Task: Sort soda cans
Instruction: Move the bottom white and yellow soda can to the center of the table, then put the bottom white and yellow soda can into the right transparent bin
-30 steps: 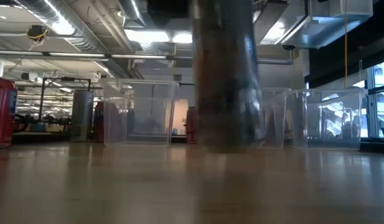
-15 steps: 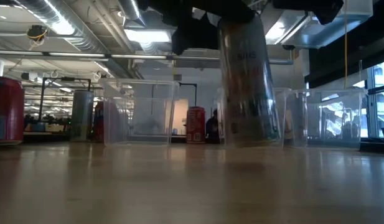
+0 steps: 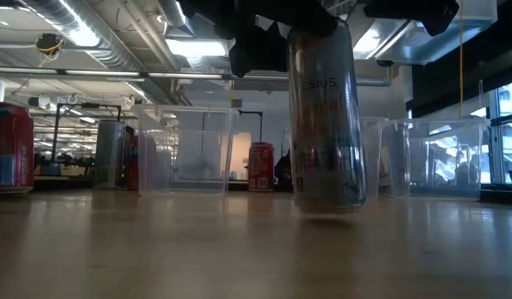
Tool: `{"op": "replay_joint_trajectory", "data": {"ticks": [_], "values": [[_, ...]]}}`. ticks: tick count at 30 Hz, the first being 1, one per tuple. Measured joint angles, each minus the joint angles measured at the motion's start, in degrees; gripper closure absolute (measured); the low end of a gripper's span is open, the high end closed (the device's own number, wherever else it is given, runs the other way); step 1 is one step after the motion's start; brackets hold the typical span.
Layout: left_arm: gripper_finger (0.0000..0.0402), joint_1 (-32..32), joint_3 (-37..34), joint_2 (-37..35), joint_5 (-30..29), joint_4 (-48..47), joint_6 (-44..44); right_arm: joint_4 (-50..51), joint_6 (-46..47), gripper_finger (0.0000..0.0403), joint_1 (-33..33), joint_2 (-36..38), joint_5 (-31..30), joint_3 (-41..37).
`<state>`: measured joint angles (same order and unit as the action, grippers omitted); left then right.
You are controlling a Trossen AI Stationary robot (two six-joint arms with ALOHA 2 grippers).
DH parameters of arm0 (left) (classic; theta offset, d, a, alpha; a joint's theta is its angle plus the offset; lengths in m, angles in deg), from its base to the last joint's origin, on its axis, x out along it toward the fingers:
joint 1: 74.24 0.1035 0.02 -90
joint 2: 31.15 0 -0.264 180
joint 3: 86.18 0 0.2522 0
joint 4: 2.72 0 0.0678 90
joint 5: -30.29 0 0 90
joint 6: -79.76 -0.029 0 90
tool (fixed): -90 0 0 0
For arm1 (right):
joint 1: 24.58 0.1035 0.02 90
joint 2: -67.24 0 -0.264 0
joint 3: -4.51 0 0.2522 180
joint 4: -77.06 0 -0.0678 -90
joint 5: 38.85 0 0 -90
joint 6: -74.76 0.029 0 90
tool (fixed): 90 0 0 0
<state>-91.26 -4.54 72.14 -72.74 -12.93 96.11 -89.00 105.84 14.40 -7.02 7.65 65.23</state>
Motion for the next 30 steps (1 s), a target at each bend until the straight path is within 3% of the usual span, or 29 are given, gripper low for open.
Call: {"op": "replay_joint_trajectory", "data": {"ticks": [12, 17, 22, 26, 30], "values": [[0.0104, -0.1, 0.1, -0.4, -1.5, 0.2, -0.1, 0.0, 0.2, 0.0116, 0.0, 0.0, 0.0, 0.0], [0.0103, -1.3, 0.1, -5.6, -1.6, -2.4, -1.0, 1.3, 0.8, 0.0116, 1.2, 0.0, 0.6, 0.0], [0.0103, -3.1, 0.2, -12.4, -3.1, -11.9, -1.4, 2.6, 3.1, 0.0116, 1.7, -2.9, -0.2, -0.8], [0.0103, -5.3, -1.6, -12.9, -8.2, -19.1, 0.0, -4.0, 3.2, 0.0116, 2.3, -8.2, -3.2, -4.2], [0.0103, -5.9, -8.4, -12.9, -8.1, -12.4, 2.1, -12.3, 2.9, 0.0116, 2.3, -13.1, -3.7, -6.4]]}}
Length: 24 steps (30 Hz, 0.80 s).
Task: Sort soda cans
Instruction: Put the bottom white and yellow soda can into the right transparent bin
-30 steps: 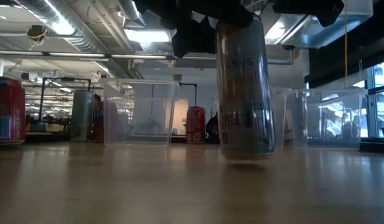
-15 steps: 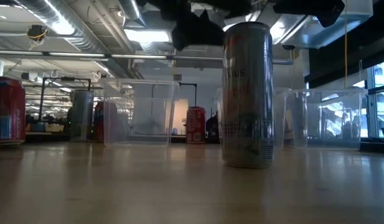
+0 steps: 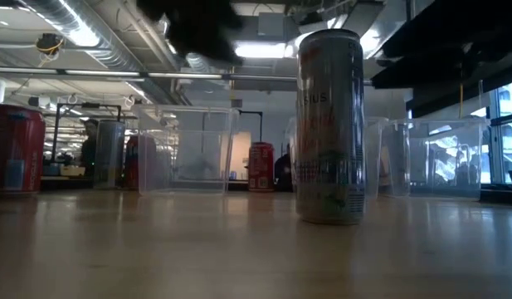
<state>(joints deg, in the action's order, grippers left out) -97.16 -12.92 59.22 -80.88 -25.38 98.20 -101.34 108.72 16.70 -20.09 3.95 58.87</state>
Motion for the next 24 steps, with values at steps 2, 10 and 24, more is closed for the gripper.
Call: {"op": "replay_joint_trajectory", "data": {"ticks": [2, 10, 24], "values": [[0.0103, 0.4, -3.7, 0.0, 0.0, 5.0, 0.5, -2.8, -1.0, 0.0116, -0.1, -1.6, -1.2, -0.2], [0.0103, 4.3, -10.3, 3.7, 0.0, 18.2, -0.3, -8.2, -4.2, 0.0116, -2.6, -4.9, -1.5, -0.2], [0.0103, 5.2, -10.3, 5.5, 2.1, 25.0, -2.1, -8.4, -2.7, 0.0058, -3.2, -4.7, 2.1, -0.2]]}}
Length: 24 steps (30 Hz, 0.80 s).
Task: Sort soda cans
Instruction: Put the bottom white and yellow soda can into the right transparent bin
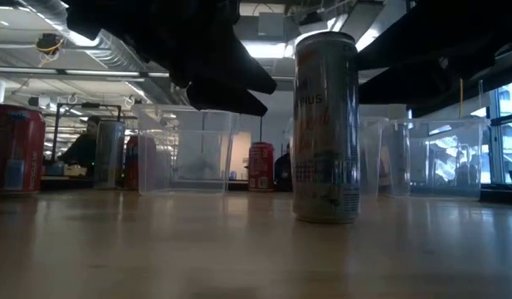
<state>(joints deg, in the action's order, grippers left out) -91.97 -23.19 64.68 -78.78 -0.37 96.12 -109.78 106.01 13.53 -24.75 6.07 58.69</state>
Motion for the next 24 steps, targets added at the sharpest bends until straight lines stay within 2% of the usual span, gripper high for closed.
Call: {"op": "replay_joint_trajectory", "data": {"ticks": [3, 5, 10, 17, 24], "values": [[0.0103, 0.2, 0.0, 0.0, 0.0, 0.0, -0.1, 0.0, 0.2, 0.0019, 0.0, 0.0, -2.2, 0.0], [0.0103, 0.3, 0.0, 0.0, 0.0, 0.2, -0.2, -0.1, 0.0, 0.0008, -0.6, 0.0, -2.5, 0.0], [0.0103, 0.5, 0.0, 1.5, 0.0, 4.1, -2.0, -3.3, -1.1, 0.0025, -2.7, -1.3, -1.8, 0.0], [0.0103, 0.9, 0.0, 5.5, 1.3, 8.8, -1.9, -16.1, -8.9, 0.0035, -4.5, -6.7, 2.4, 0.0], [0.0103, 1.0, 0.0, 7.1, 2.0, 10.4, -2.0, -18.8, -10.7, 0.0036, -5.5, -7.6, 2.0, 0.0]]}}
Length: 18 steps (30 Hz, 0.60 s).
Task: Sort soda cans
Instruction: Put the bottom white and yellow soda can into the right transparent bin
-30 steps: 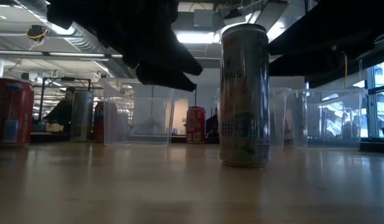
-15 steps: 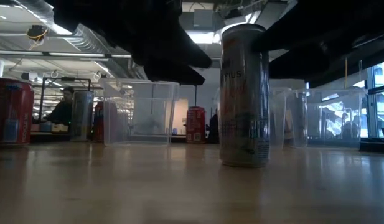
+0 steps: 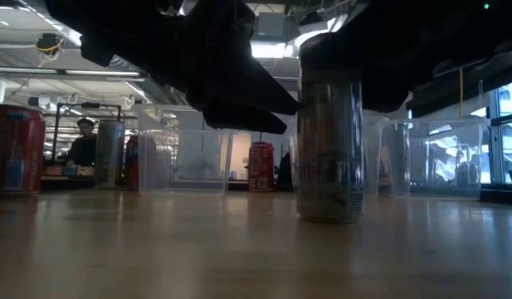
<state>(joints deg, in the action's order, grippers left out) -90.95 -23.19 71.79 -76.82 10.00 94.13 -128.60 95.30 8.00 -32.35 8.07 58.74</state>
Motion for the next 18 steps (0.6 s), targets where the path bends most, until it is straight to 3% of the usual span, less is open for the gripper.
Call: {"op": "replay_joint_trajectory", "data": {"ticks": [9, 18], "values": [[0.0103, 0.0, 0.0, 0.0, 0.0, -0.2, 0.0, -2.5, -0.7, 0.0043, -0.4, 0.0, 0.2, 0.0], [0.0103, -0.2, 0.0, -0.4, 0.0, -0.9, 0.2, -2.5, -2.2, 0.0159, -0.4, 0.0, -0.9, 0.0]]}}
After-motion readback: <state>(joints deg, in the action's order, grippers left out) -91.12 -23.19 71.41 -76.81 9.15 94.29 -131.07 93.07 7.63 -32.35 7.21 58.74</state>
